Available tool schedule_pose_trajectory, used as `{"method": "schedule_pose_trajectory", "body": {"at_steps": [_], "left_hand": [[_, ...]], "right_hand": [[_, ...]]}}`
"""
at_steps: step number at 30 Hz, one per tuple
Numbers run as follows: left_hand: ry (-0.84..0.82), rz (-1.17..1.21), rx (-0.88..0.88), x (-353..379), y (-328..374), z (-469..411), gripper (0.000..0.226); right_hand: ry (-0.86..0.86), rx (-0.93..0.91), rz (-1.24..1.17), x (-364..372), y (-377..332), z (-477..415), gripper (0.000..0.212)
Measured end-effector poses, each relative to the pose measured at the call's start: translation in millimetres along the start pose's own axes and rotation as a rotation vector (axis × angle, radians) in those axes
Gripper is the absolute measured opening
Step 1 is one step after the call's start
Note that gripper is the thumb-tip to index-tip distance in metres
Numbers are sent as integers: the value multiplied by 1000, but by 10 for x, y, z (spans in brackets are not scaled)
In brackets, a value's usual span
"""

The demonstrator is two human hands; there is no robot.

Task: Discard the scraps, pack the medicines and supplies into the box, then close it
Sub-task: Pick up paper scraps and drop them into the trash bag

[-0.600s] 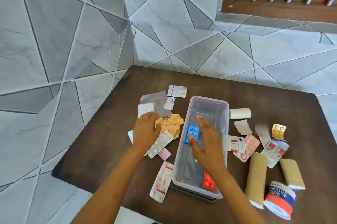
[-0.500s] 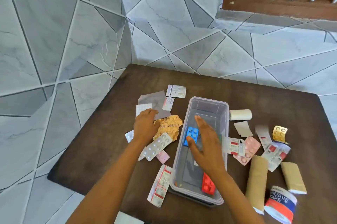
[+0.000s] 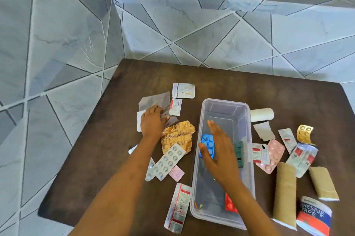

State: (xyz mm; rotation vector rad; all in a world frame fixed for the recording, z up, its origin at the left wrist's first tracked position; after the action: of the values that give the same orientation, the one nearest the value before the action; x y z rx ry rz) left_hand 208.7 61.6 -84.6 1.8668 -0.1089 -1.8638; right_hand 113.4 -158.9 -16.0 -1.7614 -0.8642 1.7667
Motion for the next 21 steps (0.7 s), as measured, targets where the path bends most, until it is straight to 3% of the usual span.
{"method": "schedule_pose_trajectory", "body": {"at_steps": [4, 9, 17, 21], "left_hand": [[93, -2, -40, -175, -11, -96, 21], [181, 218, -62, -560, 113, -55, 20], [58, 436, 315, -771, 1252, 437, 22], [-10, 453, 382, -659, 1717, 678, 25]], "right_hand": [[7, 18, 11, 31, -6, -14, 68], [107, 22, -7, -153, -11, -11, 64], [382, 61, -165, -970, 310, 220, 45], [431, 143, -78, -1335, 666, 304, 44]]}}
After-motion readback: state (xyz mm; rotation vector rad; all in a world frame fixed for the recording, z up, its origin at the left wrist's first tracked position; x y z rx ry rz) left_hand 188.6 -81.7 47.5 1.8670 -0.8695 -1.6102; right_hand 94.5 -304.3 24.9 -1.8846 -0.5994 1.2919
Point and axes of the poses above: each hand's wrist, its own z-axis away from the middle knuckle, its own x-axis out of the palm, y = z × x, the point moved 10 cm from there along -z, towards the middle knuckle, and after that the axes turned 2 degrees about y, right-handed, at the moved point
